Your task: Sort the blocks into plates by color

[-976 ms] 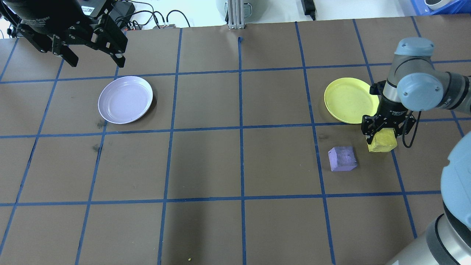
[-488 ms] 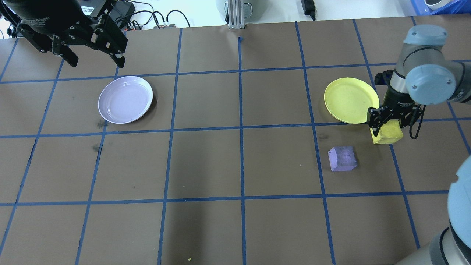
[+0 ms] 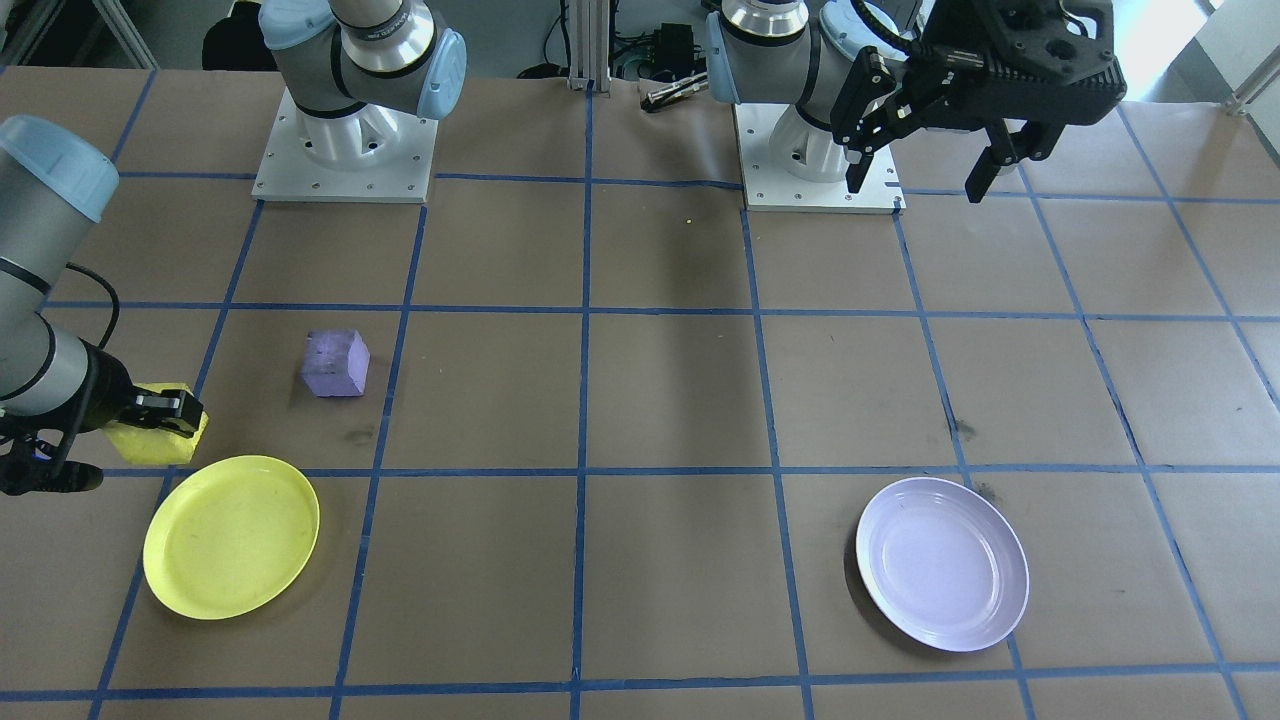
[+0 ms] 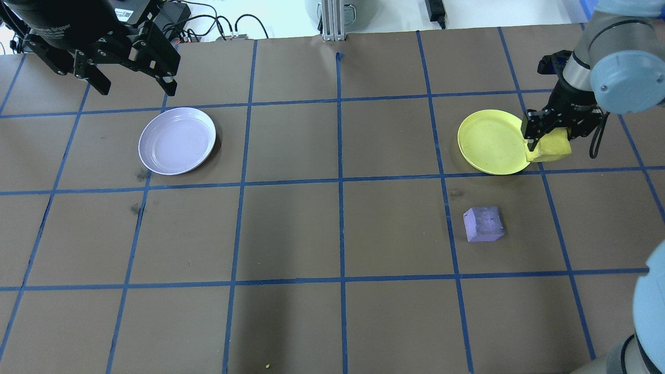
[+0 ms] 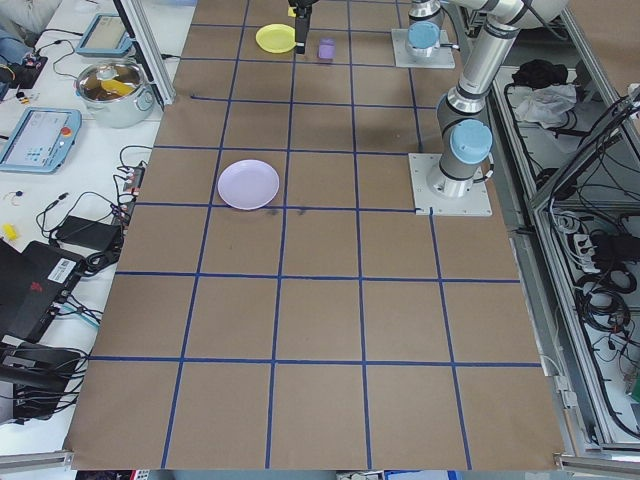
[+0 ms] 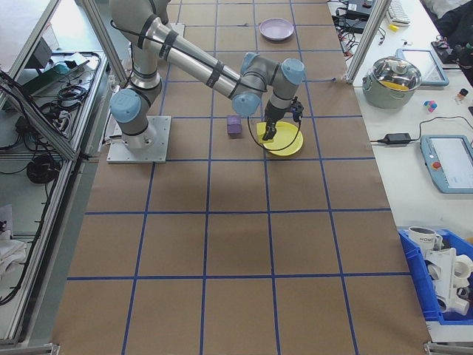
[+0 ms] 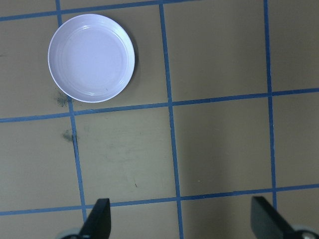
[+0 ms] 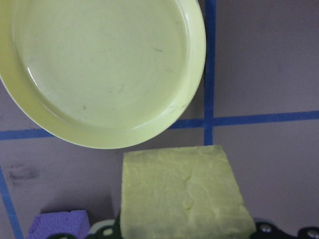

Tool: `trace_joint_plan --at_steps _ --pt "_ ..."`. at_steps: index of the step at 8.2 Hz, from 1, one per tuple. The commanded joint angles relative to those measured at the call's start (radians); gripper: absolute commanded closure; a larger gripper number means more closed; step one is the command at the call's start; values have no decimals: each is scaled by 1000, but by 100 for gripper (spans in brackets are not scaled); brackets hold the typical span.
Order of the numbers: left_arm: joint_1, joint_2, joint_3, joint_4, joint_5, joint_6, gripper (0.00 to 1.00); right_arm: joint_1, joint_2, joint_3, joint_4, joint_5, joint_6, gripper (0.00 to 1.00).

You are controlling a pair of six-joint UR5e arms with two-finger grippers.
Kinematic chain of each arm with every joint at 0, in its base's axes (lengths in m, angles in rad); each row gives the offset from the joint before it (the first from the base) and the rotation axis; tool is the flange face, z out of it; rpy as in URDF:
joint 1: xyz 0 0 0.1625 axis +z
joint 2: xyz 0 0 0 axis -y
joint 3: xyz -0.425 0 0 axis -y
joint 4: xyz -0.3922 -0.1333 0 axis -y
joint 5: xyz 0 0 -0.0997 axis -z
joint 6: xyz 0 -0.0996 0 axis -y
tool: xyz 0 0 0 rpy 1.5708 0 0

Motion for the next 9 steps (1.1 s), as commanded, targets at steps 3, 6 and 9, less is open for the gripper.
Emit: trace_joint_plan --at_steps 3,6,9 --pt "0 -2 0 0 1 -1 0 58 121 -117 -73 33 -56 100" --pt "0 -2 0 0 1 -1 0 89 194 -117 -130 50 -57 100" --pt "0 -2 0 0 1 -1 0 91 201 -115 -120 38 -48 0"
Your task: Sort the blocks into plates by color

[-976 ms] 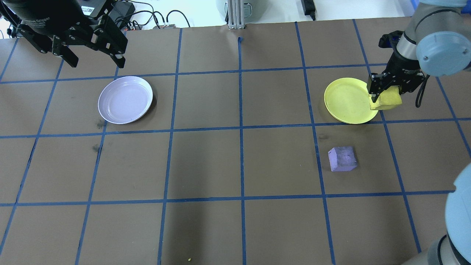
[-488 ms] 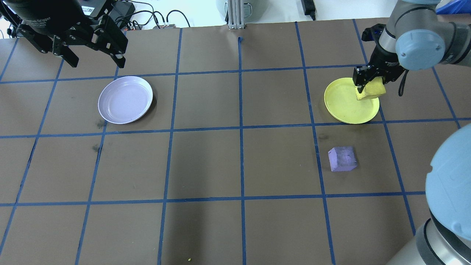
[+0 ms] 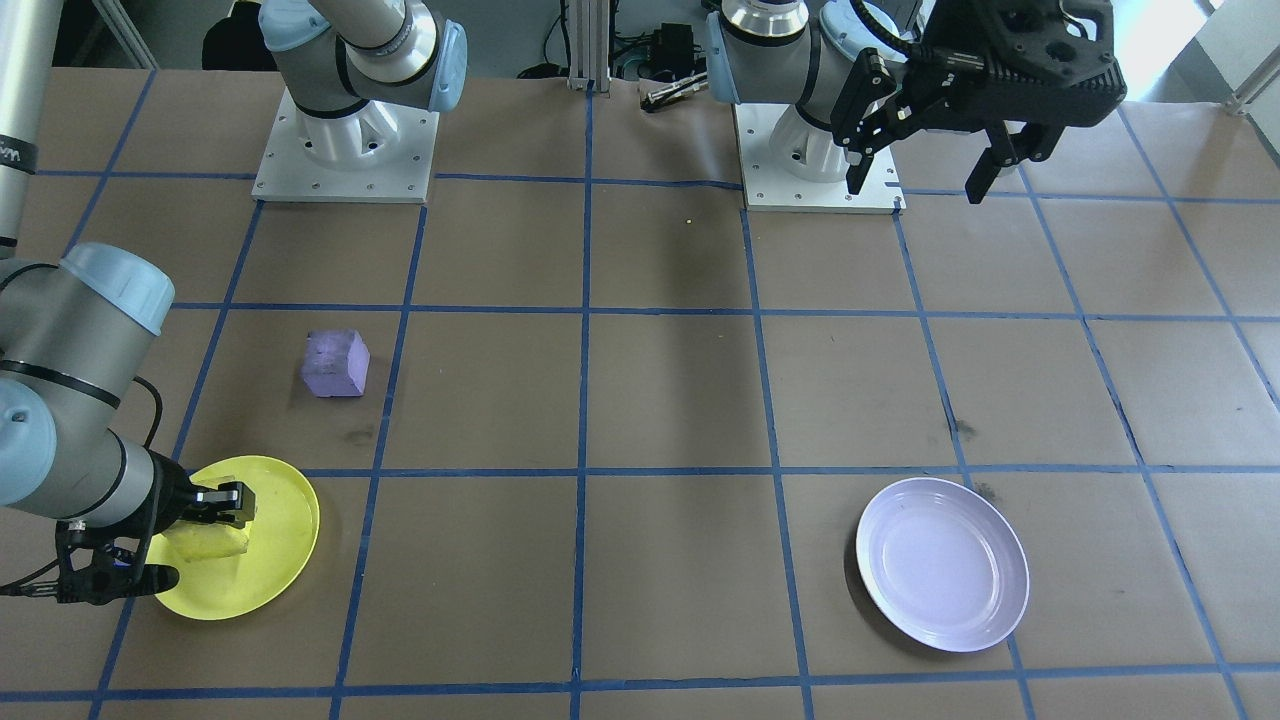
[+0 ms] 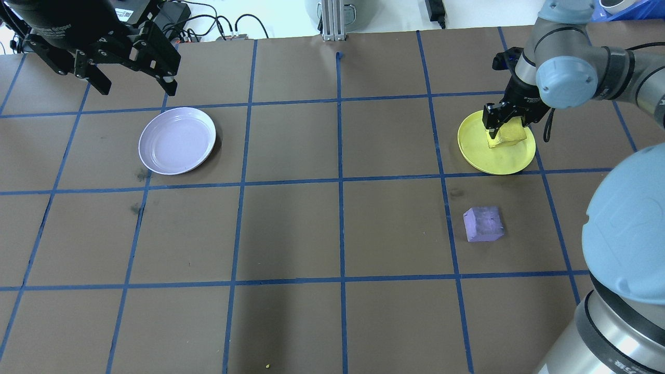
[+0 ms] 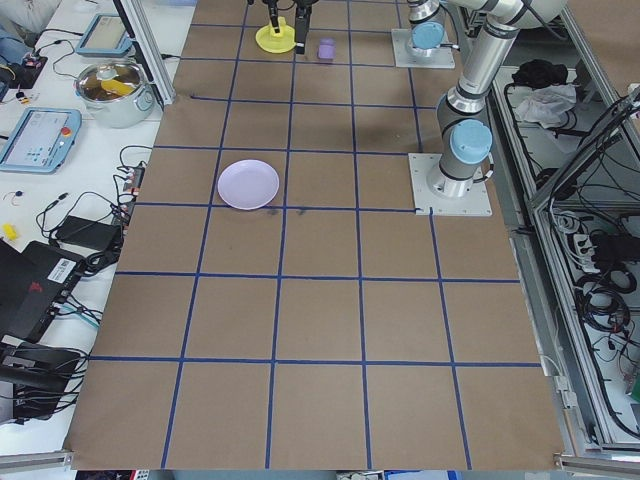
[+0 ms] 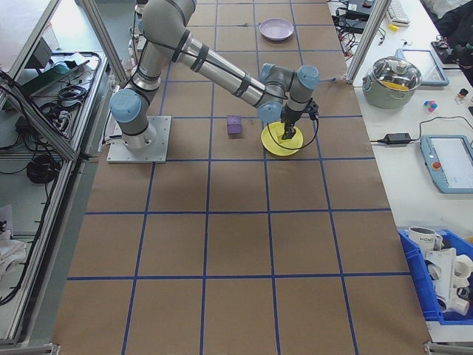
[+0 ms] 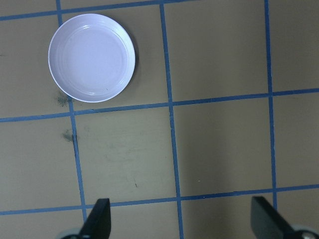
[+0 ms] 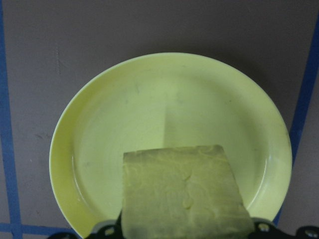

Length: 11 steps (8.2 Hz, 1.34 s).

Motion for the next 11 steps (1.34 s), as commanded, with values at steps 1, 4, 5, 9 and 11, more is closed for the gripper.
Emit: trace_joint_plan --at_steps 1,4,5,9,11 --pt "0 -1 0 0 0 0 0 3 -10 1 14 -12 1 0" --pt "-2 -2 0 0 0 2 0 3 -103 4 156 -1 10 0" --pt "0 0 0 0 0 2 0 4 -149 21 234 15 22 0" --pt "0 0 0 0 2 6 0 53 -242 243 310 69 96 0" --pt "0 -1 0 0 0 6 0 57 -228 304 266 60 96 0"
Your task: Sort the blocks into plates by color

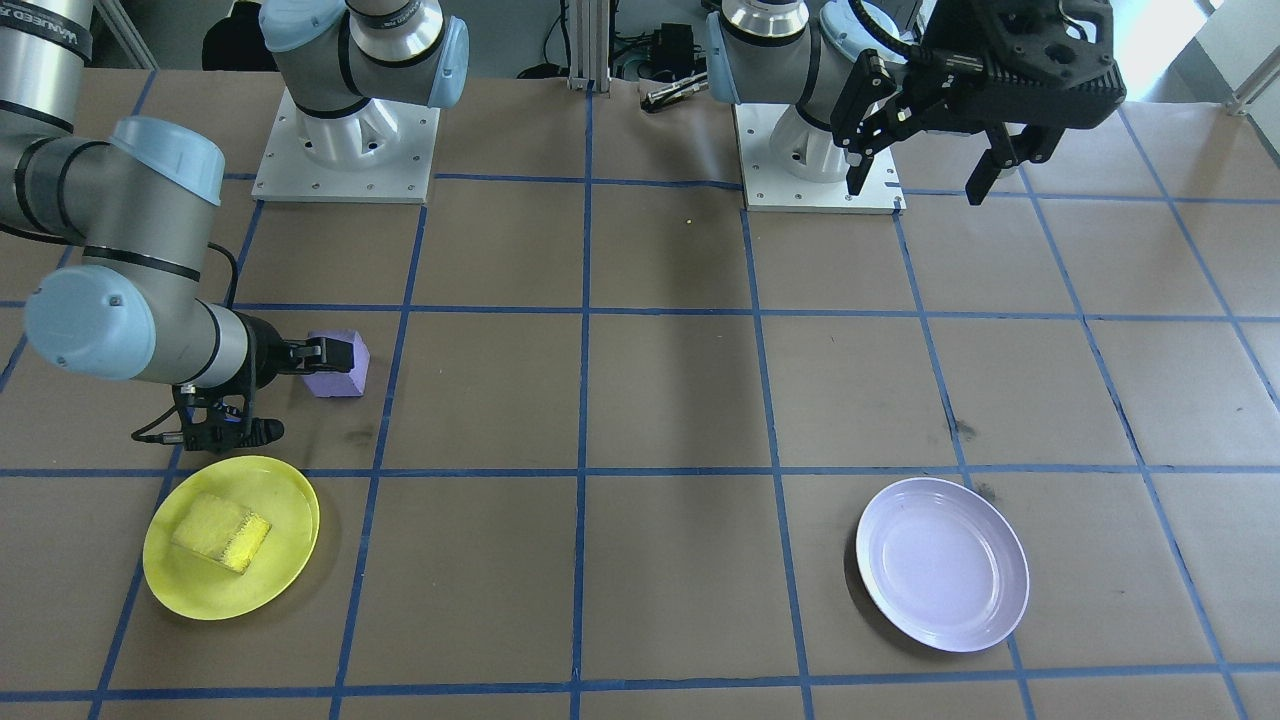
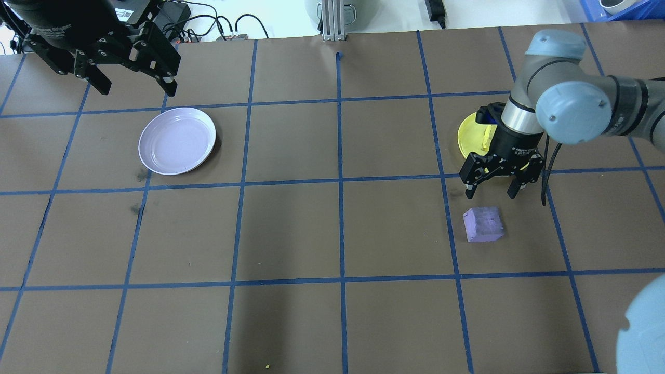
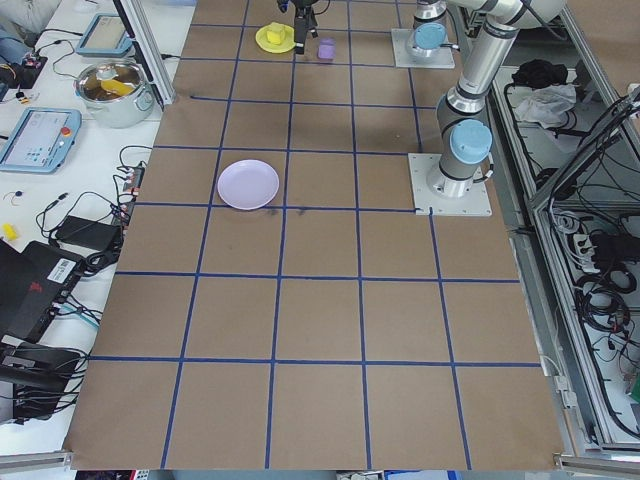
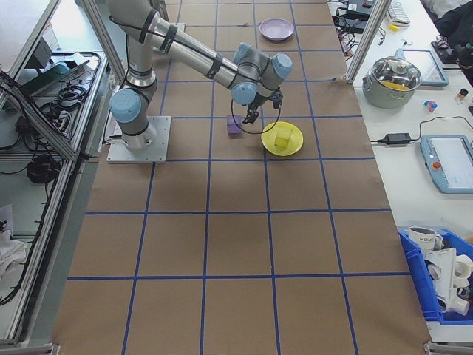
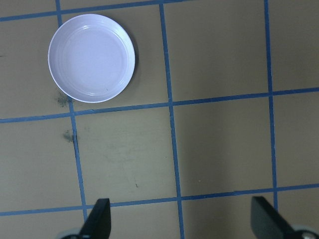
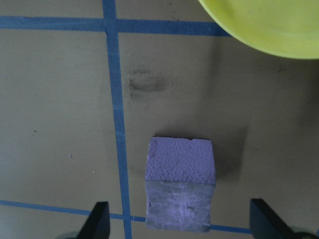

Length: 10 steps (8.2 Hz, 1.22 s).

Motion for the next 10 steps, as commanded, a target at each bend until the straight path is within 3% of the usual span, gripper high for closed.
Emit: trace_joint_plan --at_steps 1,5,10 --pt "0 0 0 0 -1 1 0 6 2 75 -43 -15 8 0" --pt "0 0 0 0 -1 1 0 6 53 84 -56 -20 8 1" --pt "-2 2 -2 0 -2 1 0 6 55 132 -69 -20 13 1"
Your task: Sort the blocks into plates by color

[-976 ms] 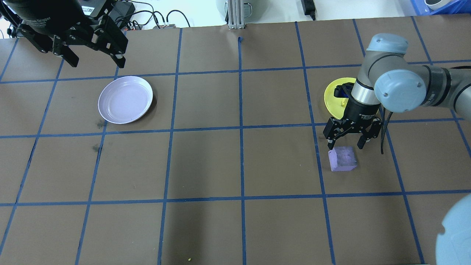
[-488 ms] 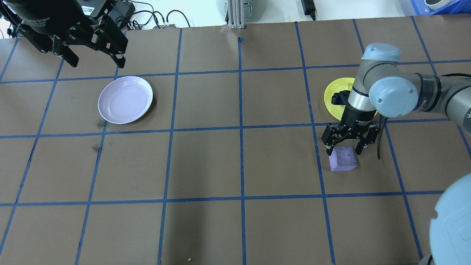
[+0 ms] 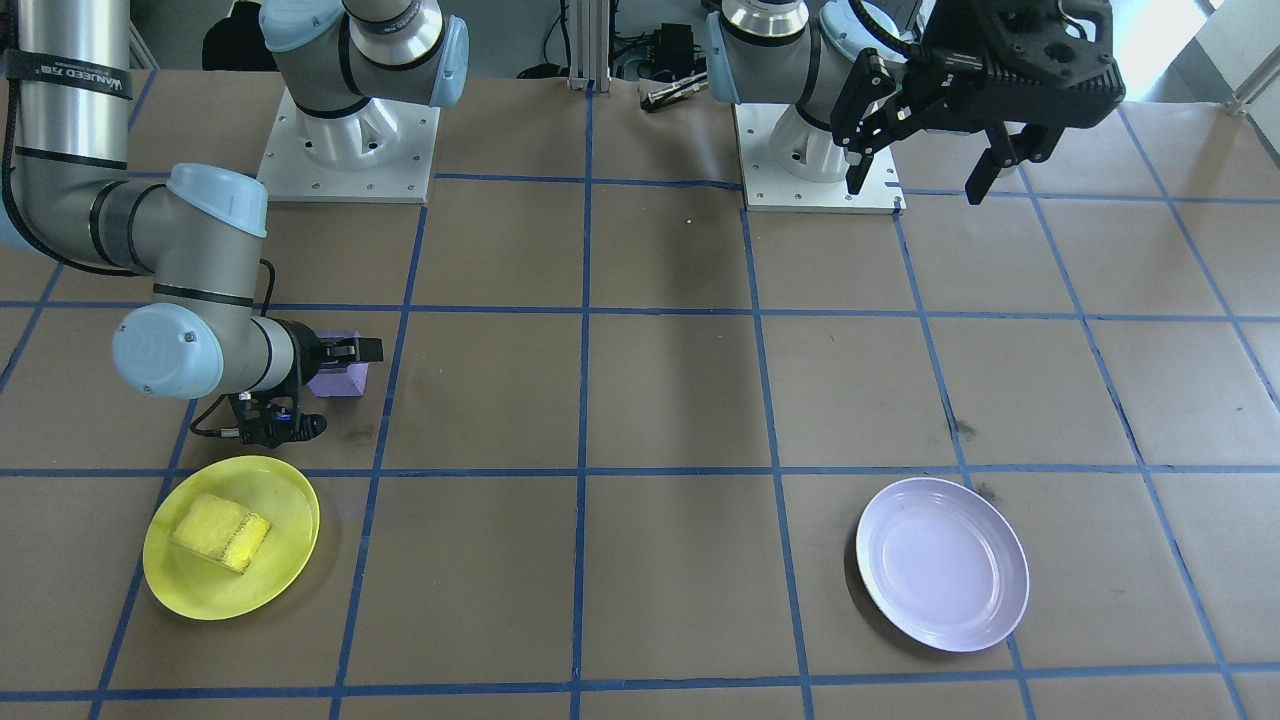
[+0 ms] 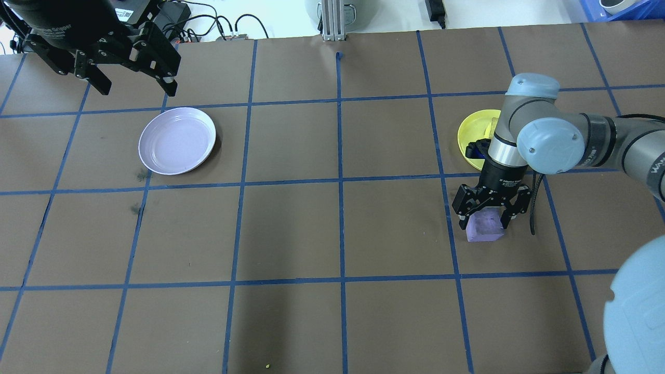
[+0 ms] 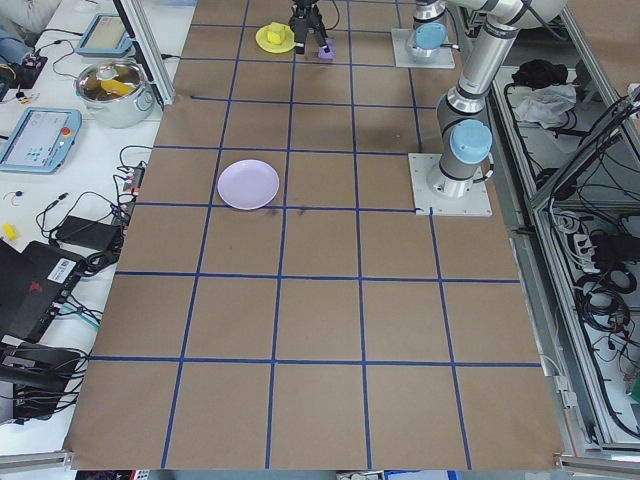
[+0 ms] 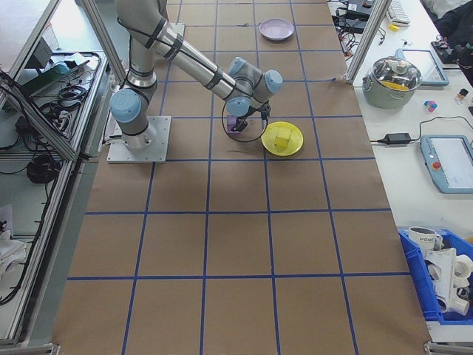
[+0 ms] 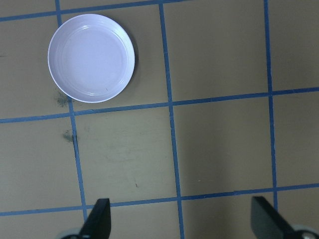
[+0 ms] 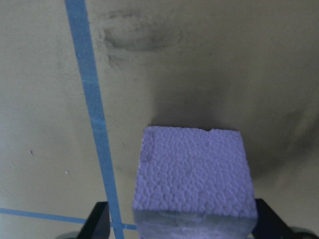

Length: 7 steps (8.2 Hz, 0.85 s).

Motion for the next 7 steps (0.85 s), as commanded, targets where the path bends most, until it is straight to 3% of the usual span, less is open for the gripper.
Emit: trace_joint_plan --at_steps 1,2,5,7 --pt "0 1 1 0 0 1 0 0 -2 18 -10 1 1 26" --pt "0 1 1 0 0 2 0 0 0 18 -10 1 1 51" --pt "0 1 1 0 0 2 0 -3 -3 18 -1 4 3 100" --pt "0 1 -1 0 0 2 0 -5 -42 -16 -5 4 10 100"
